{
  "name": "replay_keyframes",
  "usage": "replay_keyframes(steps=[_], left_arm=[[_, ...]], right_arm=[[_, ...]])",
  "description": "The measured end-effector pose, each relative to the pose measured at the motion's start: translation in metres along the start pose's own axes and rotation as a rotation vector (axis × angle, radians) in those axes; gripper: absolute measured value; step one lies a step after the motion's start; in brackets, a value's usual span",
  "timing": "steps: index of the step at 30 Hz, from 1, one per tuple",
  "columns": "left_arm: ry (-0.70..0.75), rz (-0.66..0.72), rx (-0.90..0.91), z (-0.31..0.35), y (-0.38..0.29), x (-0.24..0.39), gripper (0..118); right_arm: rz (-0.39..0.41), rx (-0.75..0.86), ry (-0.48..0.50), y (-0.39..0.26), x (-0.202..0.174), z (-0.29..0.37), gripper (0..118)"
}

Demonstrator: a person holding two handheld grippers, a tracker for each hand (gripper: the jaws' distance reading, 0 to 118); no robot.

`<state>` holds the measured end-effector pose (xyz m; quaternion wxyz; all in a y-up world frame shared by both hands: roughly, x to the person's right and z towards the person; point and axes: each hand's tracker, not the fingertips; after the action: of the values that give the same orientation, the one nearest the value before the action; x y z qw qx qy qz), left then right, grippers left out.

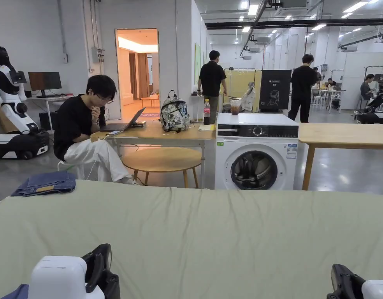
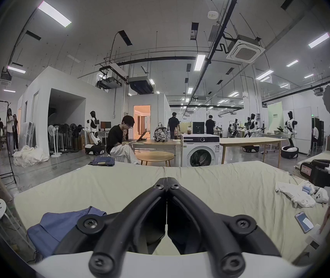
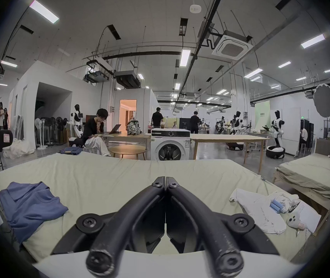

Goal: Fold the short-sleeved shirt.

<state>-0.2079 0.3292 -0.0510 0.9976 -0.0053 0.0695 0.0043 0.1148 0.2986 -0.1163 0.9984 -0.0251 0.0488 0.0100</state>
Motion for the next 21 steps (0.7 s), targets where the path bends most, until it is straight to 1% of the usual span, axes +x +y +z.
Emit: replay_keyframes(steps=[8,12,16,21], left_arm=[[-0.005,-0.008,0.000,0.0000,0.0006,0.0016,0],[-0.002,-0.015,0.001,0.0007,0.0005,0.0014,0],[0.001,-0.007,0.004,0.0008,0.0005,0.0001,0],[0.006,-0.014,0.006,0.0012,0.0016,0.0004,0]], right_arm=[[0.026,0.005,0.009,0.0011,-0.0062,0.0018,0],[0.063,0.013,-0.002,0.0026,-0.0075,0.0003,0],[0.030,0.011,0.004,0.0033,-0.0054,-0.0001,0],[0.036,0.010,0.004,0.0038,-0.0065,0.0004,0]])
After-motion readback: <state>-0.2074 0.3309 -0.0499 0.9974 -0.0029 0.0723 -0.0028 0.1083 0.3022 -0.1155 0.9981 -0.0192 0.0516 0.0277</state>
